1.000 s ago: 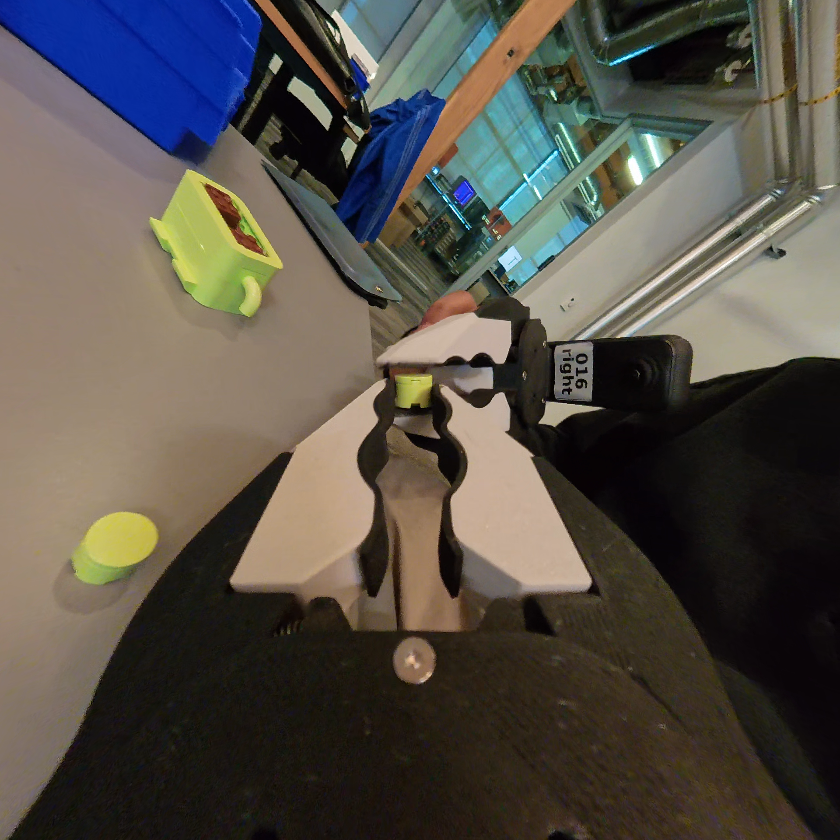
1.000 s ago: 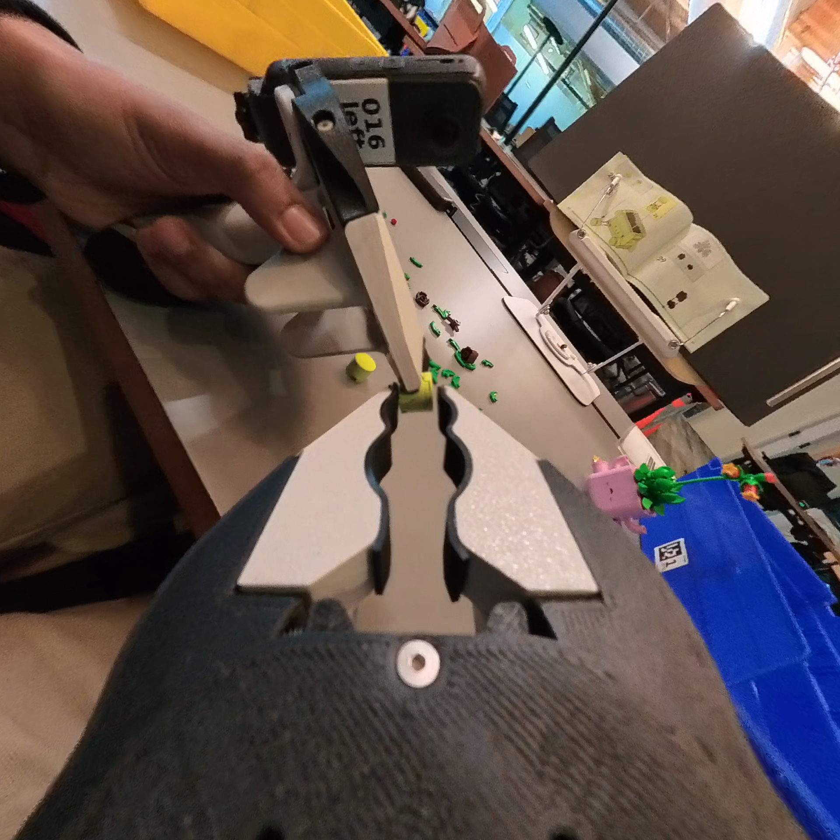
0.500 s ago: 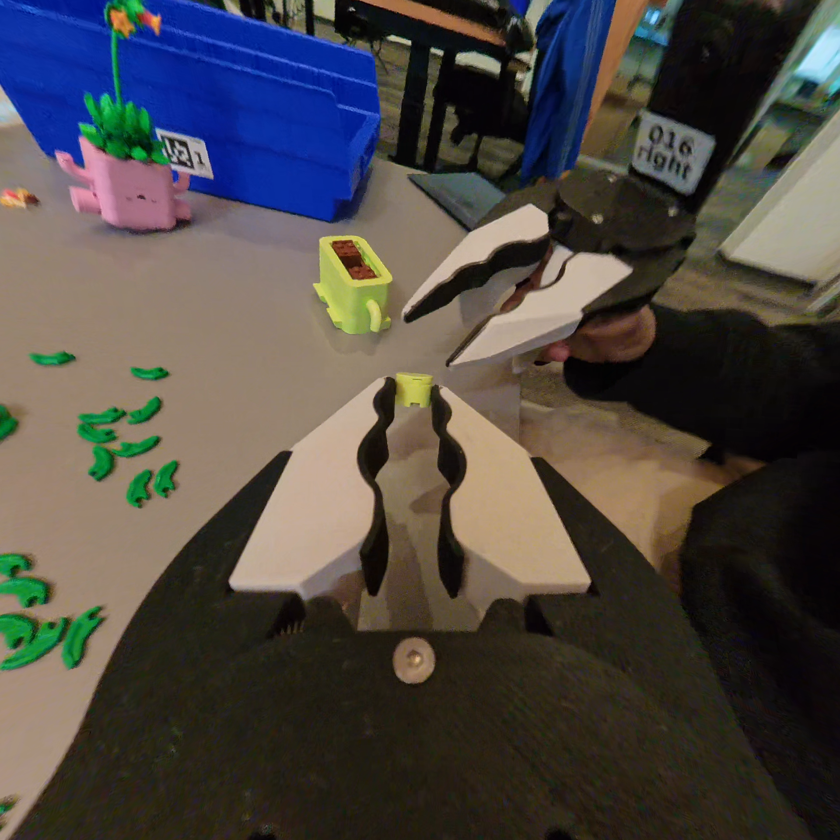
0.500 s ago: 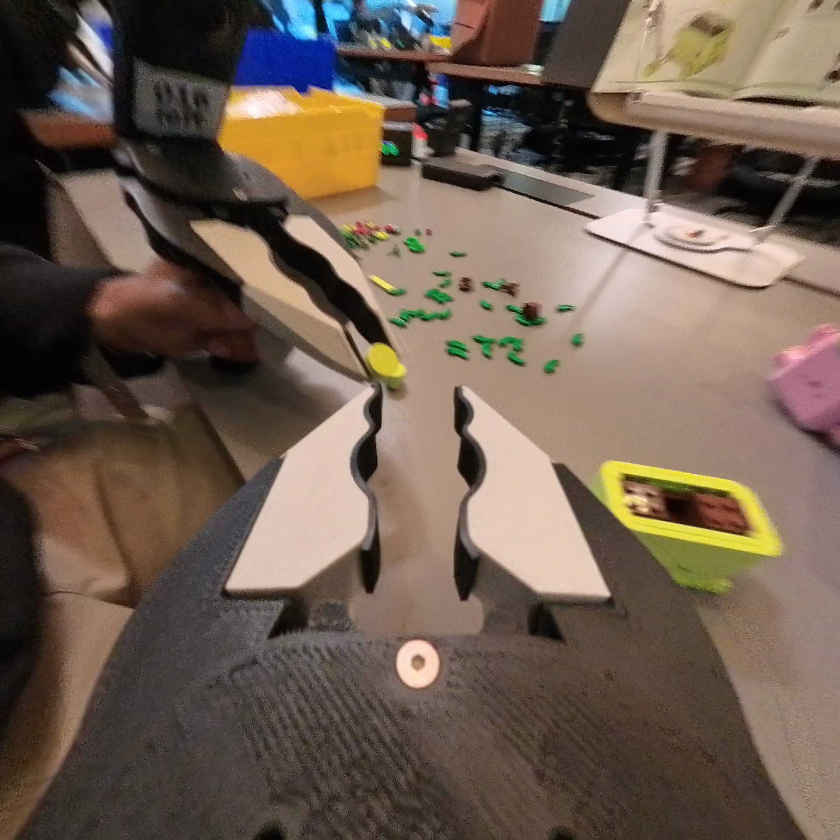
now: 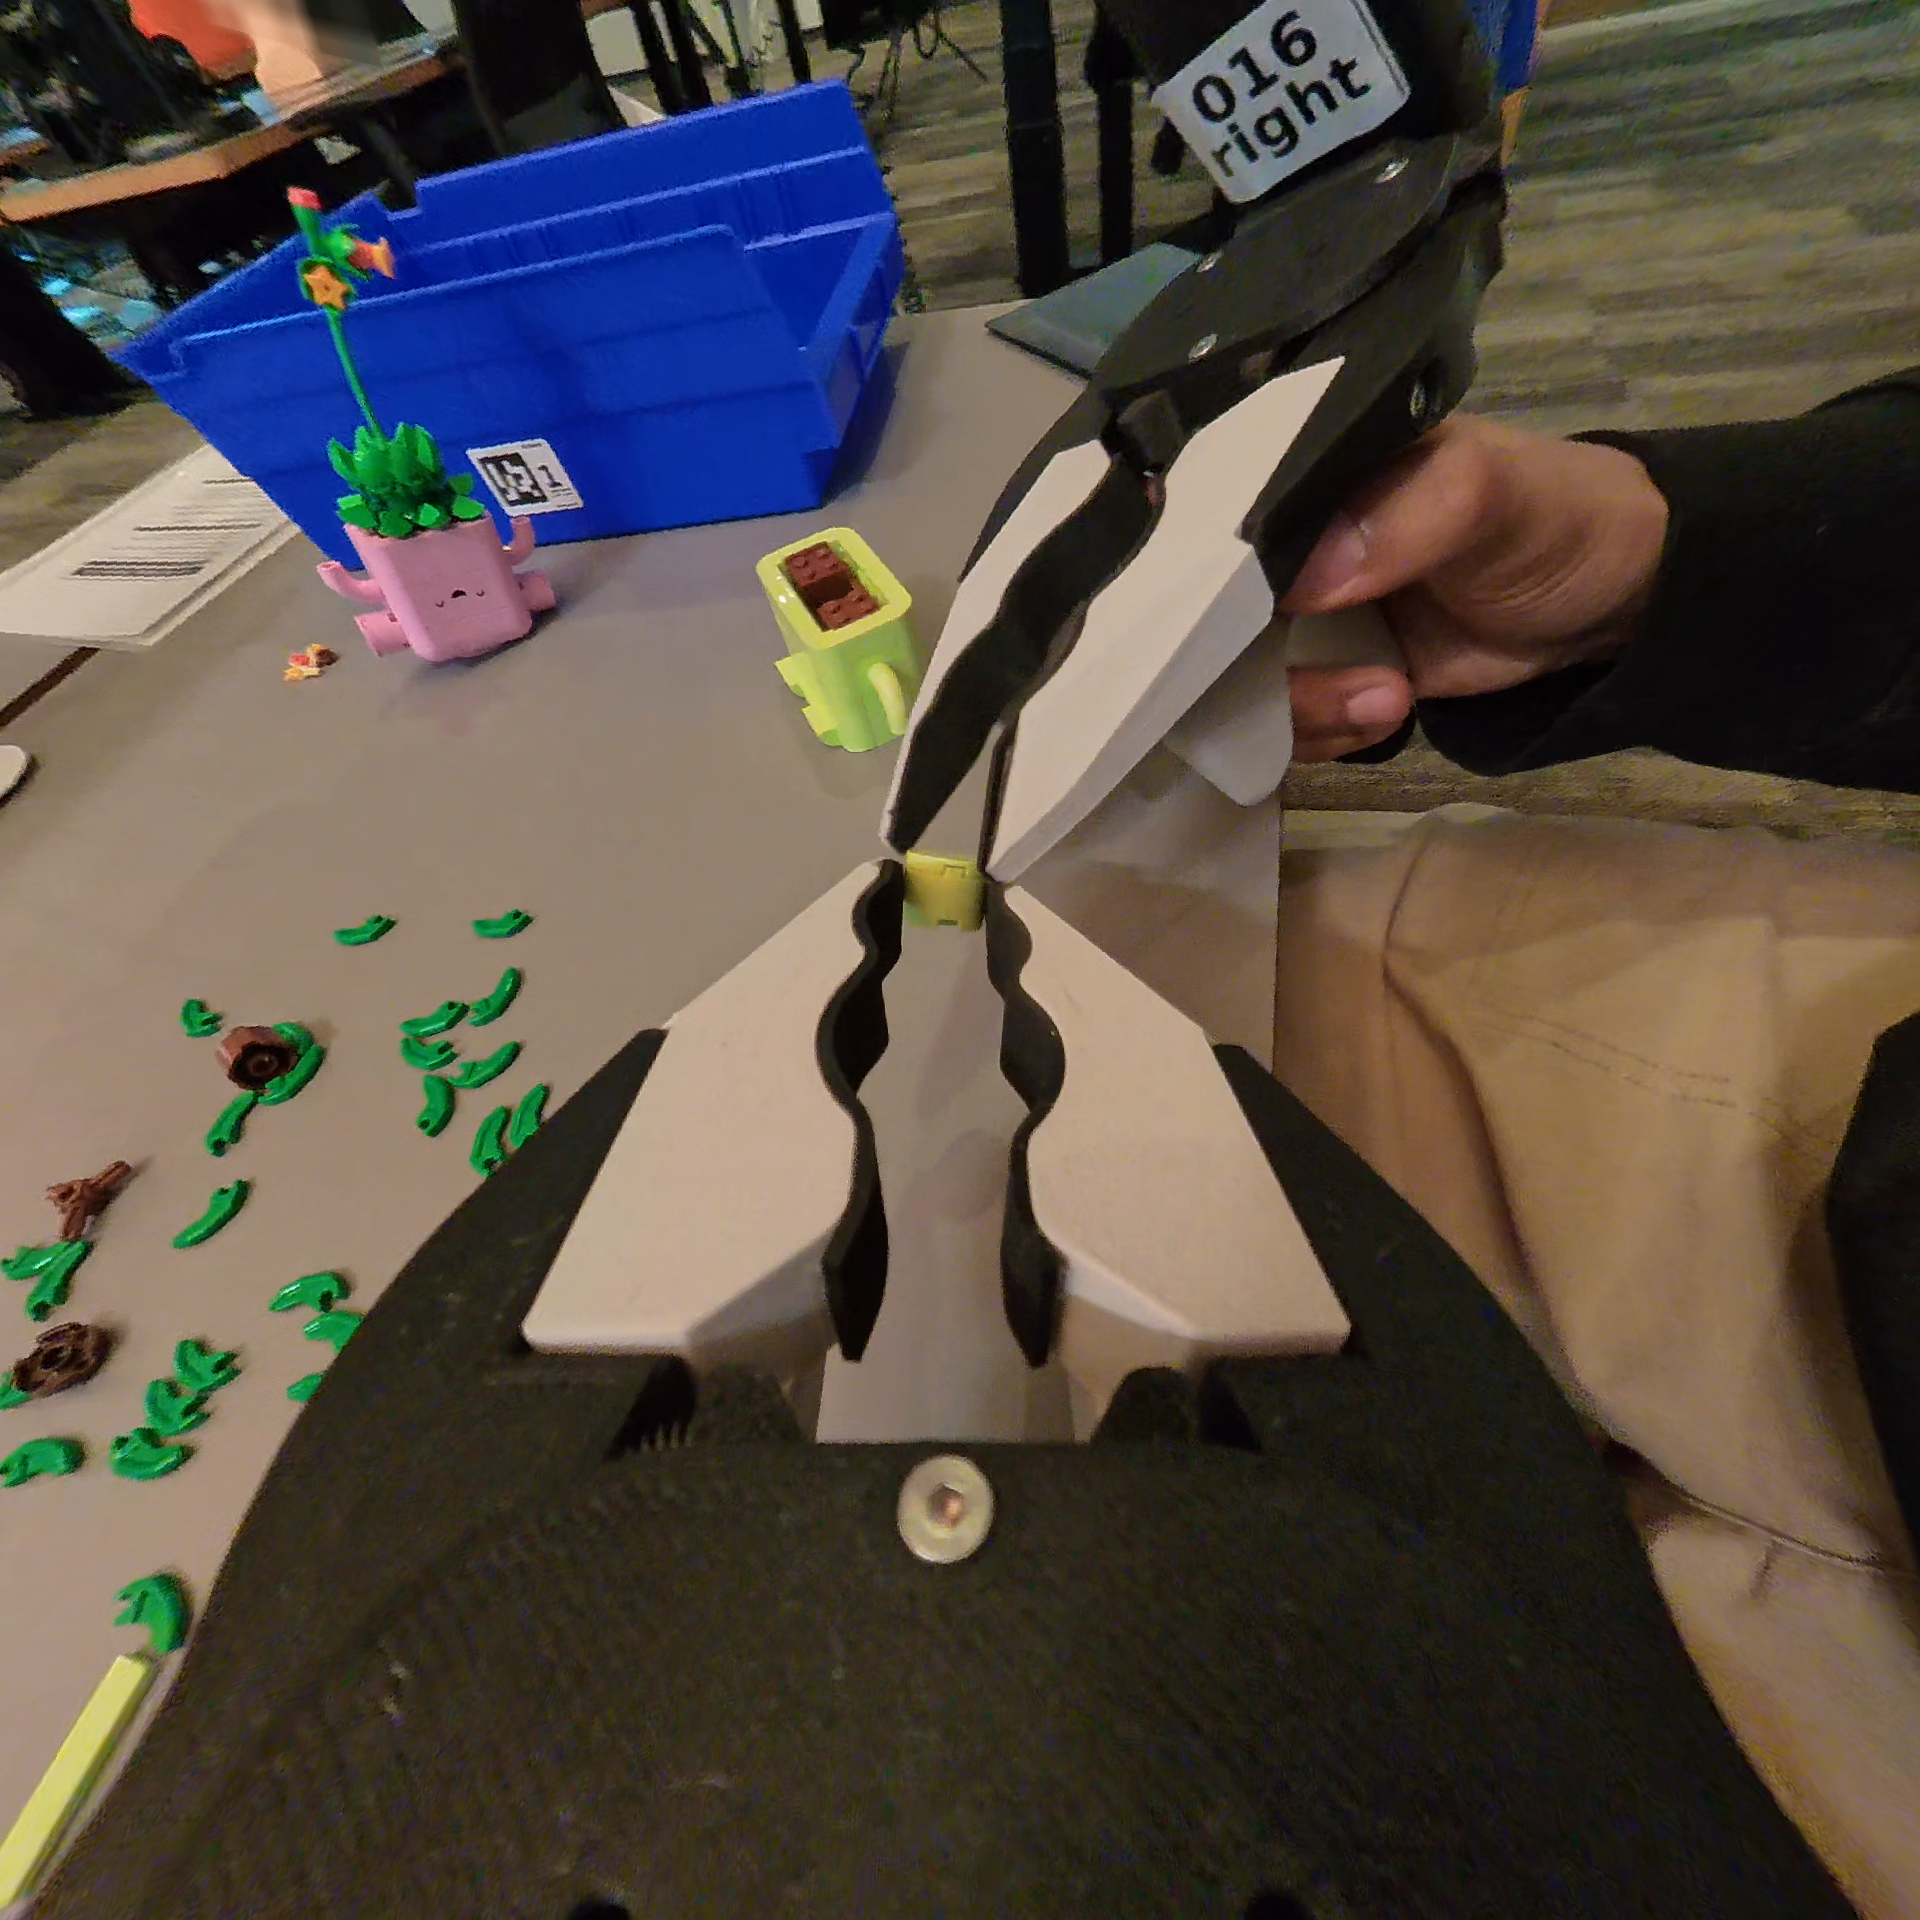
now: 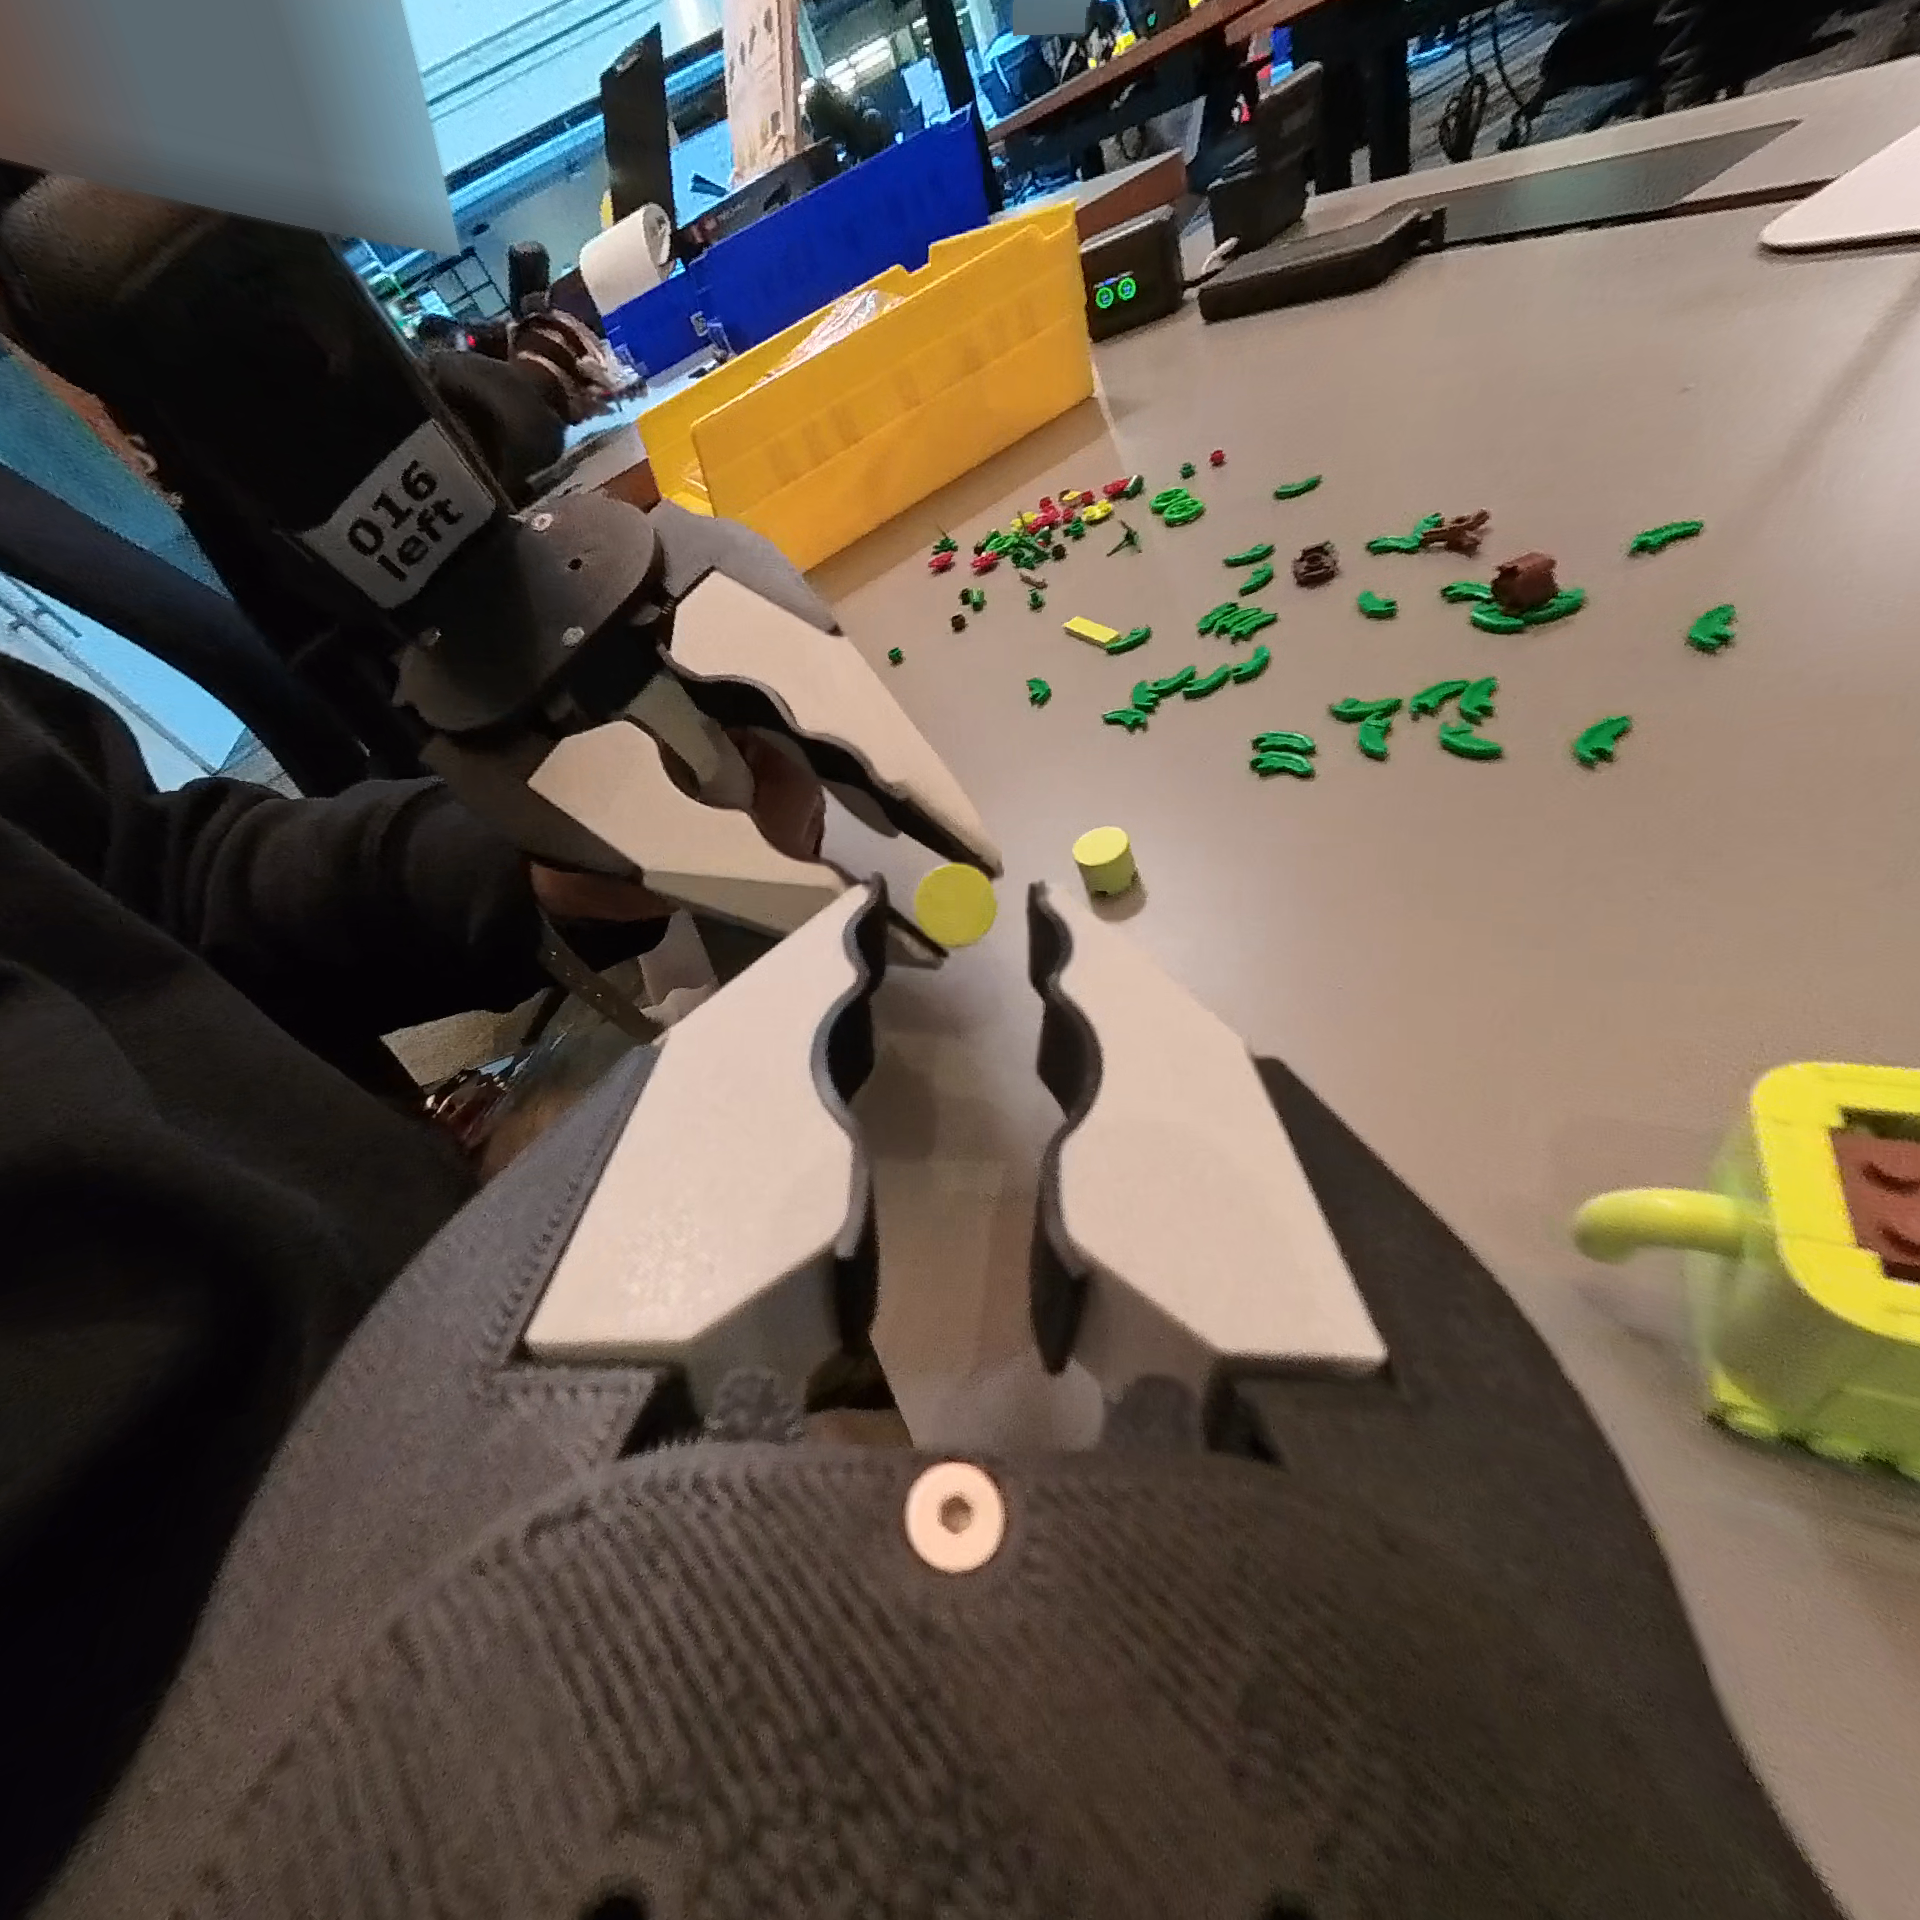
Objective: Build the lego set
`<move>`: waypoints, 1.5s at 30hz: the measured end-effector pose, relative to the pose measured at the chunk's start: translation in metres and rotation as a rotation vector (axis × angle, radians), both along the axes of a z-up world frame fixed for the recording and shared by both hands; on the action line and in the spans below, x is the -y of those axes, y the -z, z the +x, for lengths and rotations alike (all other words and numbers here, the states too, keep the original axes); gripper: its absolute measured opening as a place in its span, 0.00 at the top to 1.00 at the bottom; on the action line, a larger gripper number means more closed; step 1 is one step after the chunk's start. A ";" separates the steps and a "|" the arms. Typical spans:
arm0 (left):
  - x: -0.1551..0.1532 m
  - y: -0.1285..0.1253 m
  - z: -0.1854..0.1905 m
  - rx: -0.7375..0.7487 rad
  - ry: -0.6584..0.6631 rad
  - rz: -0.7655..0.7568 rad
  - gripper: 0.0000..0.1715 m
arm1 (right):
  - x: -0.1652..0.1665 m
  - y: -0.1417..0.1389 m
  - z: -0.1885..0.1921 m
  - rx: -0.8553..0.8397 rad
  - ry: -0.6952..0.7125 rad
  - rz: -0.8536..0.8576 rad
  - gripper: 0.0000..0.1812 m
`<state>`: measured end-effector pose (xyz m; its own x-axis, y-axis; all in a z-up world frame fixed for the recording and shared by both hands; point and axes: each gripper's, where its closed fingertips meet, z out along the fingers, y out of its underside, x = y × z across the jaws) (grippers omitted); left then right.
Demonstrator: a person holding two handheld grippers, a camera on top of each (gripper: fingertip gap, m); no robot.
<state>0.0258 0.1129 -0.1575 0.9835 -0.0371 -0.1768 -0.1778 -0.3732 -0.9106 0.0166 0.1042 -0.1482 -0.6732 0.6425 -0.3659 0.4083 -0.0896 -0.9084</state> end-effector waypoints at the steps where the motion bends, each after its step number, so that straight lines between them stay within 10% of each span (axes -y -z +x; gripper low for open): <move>1: 0.000 0.001 0.000 -0.016 -0.002 -0.004 0.92 | 0.001 0.000 0.001 0.002 -0.008 0.001 0.88; 45: 0.001 0.006 -0.010 0.088 -0.013 -0.040 0.76 | -0.023 0.018 -0.012 0.059 0.138 0.096 0.92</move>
<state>0.0160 0.1118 -0.1633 0.9956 -0.0300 -0.0884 -0.0929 -0.4117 -0.9066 0.0049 0.1271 -0.1662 -0.5550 0.7615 -0.3347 0.4511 -0.0626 -0.8903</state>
